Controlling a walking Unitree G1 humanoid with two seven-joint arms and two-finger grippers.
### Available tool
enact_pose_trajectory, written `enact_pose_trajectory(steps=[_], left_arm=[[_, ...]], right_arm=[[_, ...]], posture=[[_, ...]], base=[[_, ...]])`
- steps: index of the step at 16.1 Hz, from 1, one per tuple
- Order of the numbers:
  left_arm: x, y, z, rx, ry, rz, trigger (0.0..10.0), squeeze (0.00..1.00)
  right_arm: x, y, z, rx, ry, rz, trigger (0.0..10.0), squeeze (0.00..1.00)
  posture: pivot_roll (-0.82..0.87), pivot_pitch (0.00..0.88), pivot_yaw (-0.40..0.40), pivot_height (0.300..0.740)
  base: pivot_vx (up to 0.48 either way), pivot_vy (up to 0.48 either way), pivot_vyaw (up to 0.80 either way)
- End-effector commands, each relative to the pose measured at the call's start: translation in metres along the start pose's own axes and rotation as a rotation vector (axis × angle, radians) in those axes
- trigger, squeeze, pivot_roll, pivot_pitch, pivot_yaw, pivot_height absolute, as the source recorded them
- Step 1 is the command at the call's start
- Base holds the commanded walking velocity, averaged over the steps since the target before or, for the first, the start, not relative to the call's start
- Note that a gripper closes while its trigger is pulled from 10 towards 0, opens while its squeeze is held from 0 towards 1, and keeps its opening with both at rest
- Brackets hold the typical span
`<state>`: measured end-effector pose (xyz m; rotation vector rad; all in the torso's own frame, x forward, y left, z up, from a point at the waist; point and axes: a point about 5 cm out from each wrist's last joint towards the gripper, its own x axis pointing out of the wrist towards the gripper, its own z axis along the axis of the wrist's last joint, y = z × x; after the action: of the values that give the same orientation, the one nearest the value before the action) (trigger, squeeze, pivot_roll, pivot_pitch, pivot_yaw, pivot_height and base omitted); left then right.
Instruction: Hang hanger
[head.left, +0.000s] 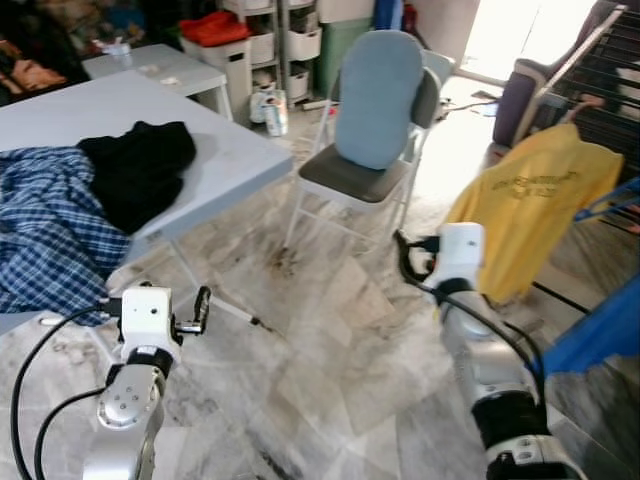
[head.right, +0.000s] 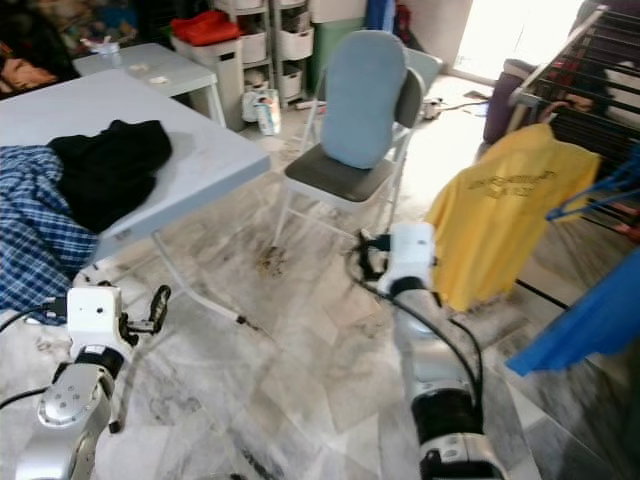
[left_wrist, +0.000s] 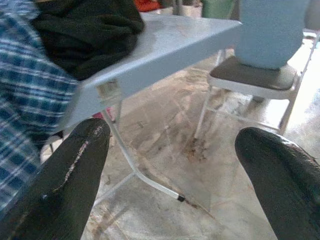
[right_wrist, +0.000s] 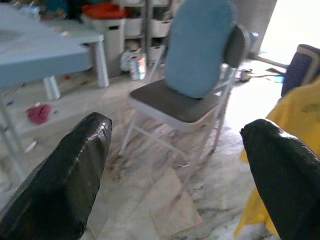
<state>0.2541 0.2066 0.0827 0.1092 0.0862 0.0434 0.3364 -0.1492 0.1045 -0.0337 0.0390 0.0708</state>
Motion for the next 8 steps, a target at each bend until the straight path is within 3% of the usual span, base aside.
enact_pose_trajectory(steps=[1, 5, 8], left_arm=[[-0.003, 0.0, -0.001, 0.012, 0.003, 0.013, 10.0, 0.0], [-0.006, 0.0, -0.003, 0.009, 0.009, 0.02, 10.0, 0.0], [-0.003, -0.003, -0.003, 0.013, 0.011, 0.016, 10.0, 0.0]], right_arm=[[-0.003, 0.003, -0.008, -0.015, 0.012, 0.011, 10.0, 0.0], [-0.003, 0.003, -0.015, -0.024, 0.033, 0.051, 10.0, 0.0], [-0.003, 0.006, -0.019, 0.022, 0.049, 0.084, 10.0, 0.0]], posture=[[0.04, 0.0, -0.017, 0.74], [0.04, 0.0, -0.021, 0.74], [0.03, 0.0, -0.011, 0.74]], base=[[0.0, 0.0, 0.8], [0.0, 0.0, 0.8], [0.0, 0.0, 0.8]])
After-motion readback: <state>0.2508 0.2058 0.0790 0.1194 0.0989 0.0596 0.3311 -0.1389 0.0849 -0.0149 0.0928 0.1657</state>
